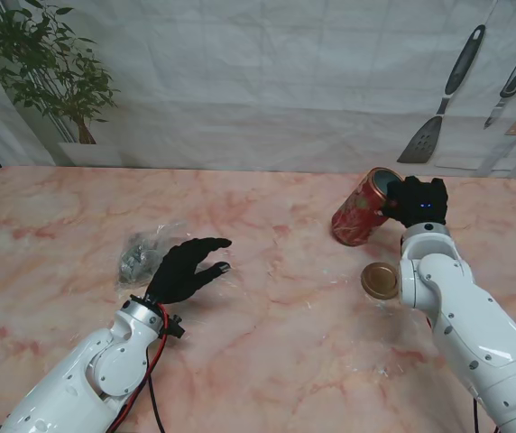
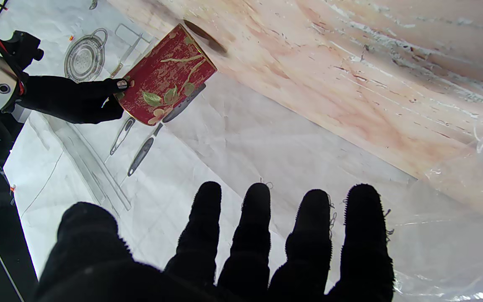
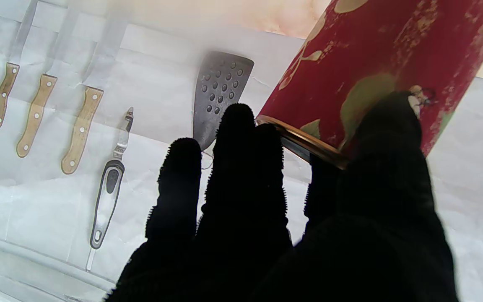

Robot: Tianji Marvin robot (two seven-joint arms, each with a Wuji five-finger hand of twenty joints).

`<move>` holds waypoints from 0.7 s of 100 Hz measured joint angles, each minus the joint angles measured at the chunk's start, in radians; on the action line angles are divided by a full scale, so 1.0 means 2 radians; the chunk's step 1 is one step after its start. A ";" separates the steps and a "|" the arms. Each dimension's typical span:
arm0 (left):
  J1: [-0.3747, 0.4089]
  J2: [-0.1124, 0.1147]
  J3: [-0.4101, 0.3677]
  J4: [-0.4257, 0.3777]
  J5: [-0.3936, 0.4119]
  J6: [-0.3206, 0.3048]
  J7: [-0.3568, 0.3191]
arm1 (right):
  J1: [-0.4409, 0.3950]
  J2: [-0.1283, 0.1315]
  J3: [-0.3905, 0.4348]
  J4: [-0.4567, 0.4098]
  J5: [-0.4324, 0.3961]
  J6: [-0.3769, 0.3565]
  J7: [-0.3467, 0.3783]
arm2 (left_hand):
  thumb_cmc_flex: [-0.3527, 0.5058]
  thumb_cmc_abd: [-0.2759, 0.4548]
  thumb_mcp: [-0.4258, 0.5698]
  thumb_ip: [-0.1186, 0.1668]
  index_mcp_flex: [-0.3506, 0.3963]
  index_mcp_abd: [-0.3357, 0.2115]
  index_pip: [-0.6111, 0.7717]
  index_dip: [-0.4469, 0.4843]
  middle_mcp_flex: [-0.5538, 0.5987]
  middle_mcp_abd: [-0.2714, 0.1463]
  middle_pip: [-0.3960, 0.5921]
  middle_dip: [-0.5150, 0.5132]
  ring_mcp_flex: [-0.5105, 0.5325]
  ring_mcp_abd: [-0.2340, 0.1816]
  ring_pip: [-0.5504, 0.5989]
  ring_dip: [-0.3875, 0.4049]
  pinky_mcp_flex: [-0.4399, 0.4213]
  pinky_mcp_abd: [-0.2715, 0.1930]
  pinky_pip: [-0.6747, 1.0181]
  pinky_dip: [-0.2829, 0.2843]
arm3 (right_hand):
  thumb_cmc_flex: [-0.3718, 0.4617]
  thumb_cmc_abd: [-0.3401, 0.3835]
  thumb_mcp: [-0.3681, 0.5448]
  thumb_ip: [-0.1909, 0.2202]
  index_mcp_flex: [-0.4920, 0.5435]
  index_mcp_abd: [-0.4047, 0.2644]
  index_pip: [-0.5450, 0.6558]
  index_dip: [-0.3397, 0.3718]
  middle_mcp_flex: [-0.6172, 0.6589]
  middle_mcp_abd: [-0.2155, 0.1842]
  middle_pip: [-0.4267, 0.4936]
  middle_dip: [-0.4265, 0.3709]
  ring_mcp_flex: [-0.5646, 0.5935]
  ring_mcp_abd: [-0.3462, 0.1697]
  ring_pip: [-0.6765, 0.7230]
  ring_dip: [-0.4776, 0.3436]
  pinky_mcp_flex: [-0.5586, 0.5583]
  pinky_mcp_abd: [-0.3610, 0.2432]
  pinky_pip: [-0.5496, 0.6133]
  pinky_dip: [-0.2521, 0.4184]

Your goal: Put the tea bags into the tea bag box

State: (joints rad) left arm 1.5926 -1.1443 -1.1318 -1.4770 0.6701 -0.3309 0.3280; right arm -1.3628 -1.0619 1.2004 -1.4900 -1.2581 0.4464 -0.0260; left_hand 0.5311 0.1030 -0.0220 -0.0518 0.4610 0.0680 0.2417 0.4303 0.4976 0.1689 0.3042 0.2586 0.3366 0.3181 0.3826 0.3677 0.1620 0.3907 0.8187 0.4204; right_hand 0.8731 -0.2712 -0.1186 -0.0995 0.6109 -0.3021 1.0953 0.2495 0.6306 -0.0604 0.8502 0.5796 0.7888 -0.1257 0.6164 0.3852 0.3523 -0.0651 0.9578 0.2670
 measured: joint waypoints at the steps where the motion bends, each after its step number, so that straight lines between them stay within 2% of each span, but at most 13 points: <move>1: 0.000 0.000 0.000 0.000 0.000 0.000 0.000 | 0.000 0.000 0.000 0.000 -0.001 0.000 0.000 | 0.000 0.000 0.000 0.000 0.000 0.000 0.000 0.000 0.000 0.000 0.000 0.000 0.000 0.000 0.000 0.000 0.000 0.000 0.000 0.000 | 0.000 0.000 0.000 0.000 0.000 0.000 0.000 0.001 0.000 0.000 0.000 0.000 0.000 0.000 0.000 0.000 0.000 0.000 0.000 0.000; 70: 0.004 0.000 -0.003 -0.003 0.000 0.001 0.001 | 0.021 0.001 -0.025 -0.004 -0.008 -0.014 -0.004 | 0.000 0.000 0.000 0.000 0.000 0.000 0.000 0.000 0.000 0.000 0.000 0.000 0.000 0.000 0.000 0.000 0.000 0.000 0.000 0.000 | 0.000 0.000 0.000 0.000 0.000 -0.003 0.000 0.008 0.001 -0.002 0.000 0.000 0.000 0.000 -0.001 0.000 0.001 -0.005 0.000 0.000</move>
State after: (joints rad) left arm 1.5999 -1.1445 -1.1378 -1.4840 0.6704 -0.3293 0.3304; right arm -1.3210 -1.0591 1.1506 -1.4975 -1.2734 0.4184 -0.0350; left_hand 0.5311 0.1030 -0.0220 -0.0518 0.4610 0.0680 0.2417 0.4303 0.4976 0.1687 0.3042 0.2586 0.3367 0.3181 0.3826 0.3677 0.1620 0.3907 0.8187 0.4204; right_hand 0.8732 -0.2711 -0.1186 -0.0995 0.6110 -0.3091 1.0949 0.2650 0.6319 -0.0639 0.8510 0.5799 0.7888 -0.1257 0.6148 0.3852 0.3539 -0.0750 0.9578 0.2670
